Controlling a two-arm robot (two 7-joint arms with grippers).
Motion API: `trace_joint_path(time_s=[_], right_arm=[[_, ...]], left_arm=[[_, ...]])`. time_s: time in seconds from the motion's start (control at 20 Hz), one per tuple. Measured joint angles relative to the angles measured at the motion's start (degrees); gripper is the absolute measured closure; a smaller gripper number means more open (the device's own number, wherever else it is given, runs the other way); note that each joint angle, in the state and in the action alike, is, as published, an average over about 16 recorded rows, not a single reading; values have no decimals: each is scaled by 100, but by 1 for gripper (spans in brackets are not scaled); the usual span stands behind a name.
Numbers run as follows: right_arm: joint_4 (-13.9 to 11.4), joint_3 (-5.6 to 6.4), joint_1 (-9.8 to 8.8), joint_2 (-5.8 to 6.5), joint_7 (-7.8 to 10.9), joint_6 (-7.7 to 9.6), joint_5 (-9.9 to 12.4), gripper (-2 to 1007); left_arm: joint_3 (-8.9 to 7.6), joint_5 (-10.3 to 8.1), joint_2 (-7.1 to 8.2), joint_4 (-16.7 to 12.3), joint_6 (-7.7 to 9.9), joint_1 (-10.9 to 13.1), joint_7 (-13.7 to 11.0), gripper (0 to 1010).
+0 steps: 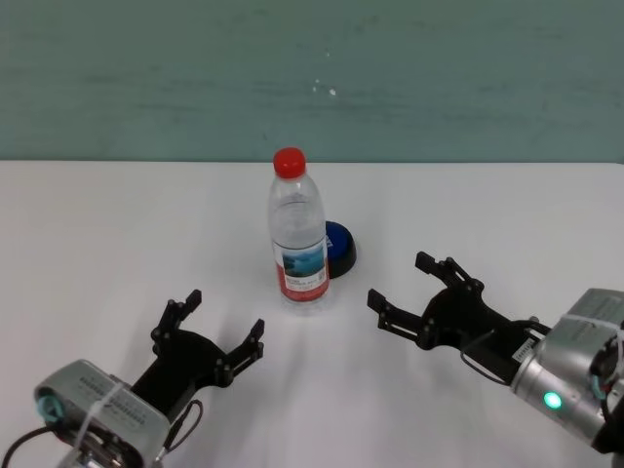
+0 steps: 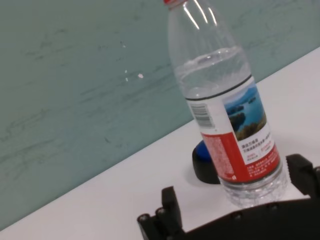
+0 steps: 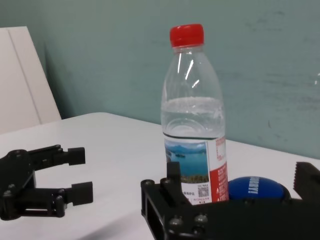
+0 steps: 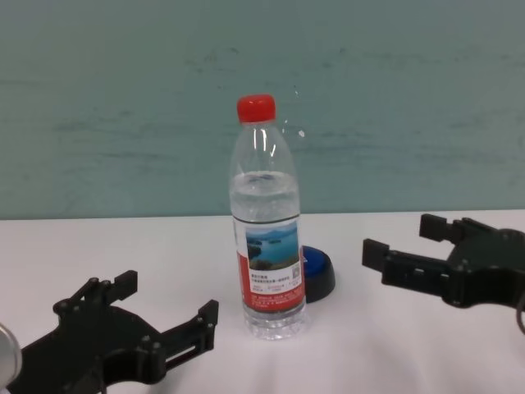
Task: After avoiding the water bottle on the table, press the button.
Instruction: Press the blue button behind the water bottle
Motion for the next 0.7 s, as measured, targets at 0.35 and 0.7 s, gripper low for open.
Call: trace_joint_path(time_s=[0.35,0.7], right_arm=[[284,-25,173,151,158,-109,220,1],[502,-51,354,355,368,-233,429,1]], left_arm=[[0,0,0,0,0,0,0,10],[0,0,0,0,0,0,0,10]])
